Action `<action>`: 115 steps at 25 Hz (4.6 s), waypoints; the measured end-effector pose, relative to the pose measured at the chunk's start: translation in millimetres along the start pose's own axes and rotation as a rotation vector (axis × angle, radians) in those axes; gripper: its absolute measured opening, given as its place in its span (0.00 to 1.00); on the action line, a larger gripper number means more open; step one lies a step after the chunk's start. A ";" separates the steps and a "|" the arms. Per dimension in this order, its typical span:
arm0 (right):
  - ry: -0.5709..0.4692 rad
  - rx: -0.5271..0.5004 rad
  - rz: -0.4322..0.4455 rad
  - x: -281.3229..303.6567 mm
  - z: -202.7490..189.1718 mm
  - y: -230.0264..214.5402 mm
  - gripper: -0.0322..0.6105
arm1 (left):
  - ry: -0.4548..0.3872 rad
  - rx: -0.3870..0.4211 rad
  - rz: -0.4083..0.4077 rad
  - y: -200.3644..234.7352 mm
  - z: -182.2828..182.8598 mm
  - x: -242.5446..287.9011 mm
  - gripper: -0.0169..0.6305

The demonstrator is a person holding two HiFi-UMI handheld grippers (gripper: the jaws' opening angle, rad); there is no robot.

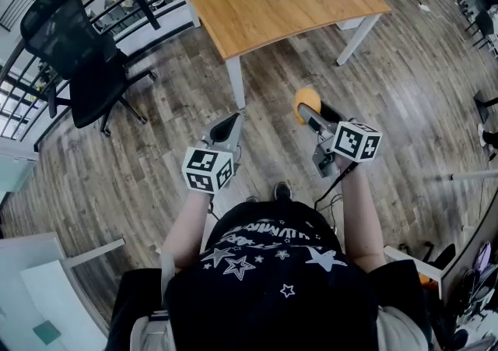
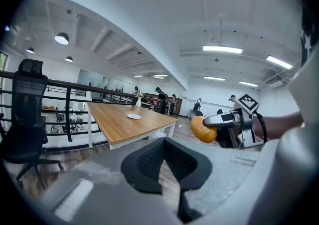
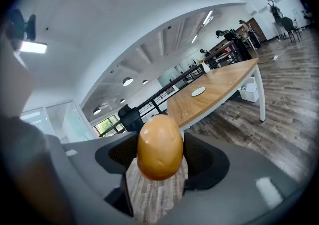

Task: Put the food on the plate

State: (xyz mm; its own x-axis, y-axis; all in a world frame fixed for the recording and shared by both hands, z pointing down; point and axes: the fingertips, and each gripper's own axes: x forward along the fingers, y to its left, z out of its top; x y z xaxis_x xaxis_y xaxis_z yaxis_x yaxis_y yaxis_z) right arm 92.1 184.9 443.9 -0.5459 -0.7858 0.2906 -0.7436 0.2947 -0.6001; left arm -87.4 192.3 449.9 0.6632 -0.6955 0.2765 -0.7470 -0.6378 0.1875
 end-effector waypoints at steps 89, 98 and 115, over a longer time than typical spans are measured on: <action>0.085 0.003 0.098 229.7 196.9 -201.0 0.52 | 0.072 -0.037 0.204 139.7 66.4 263.5 0.03; 0.078 -0.010 0.065 250.8 213.8 -218.3 0.52 | 0.052 -0.039 0.196 171.7 77.4 292.6 0.03; 0.091 -0.030 0.007 354.6 281.5 -254.8 0.52 | 0.029 -0.059 0.152 269.9 125.6 388.8 0.03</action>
State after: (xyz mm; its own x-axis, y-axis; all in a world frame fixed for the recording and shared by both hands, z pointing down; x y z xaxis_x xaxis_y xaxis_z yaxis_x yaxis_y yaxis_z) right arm 196.6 -322.0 490.0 -0.5831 -0.7311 0.3542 -0.7501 0.3171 -0.5804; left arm -25.4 -291.8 489.6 0.5416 -0.7718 0.3331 -0.8404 -0.5052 0.1960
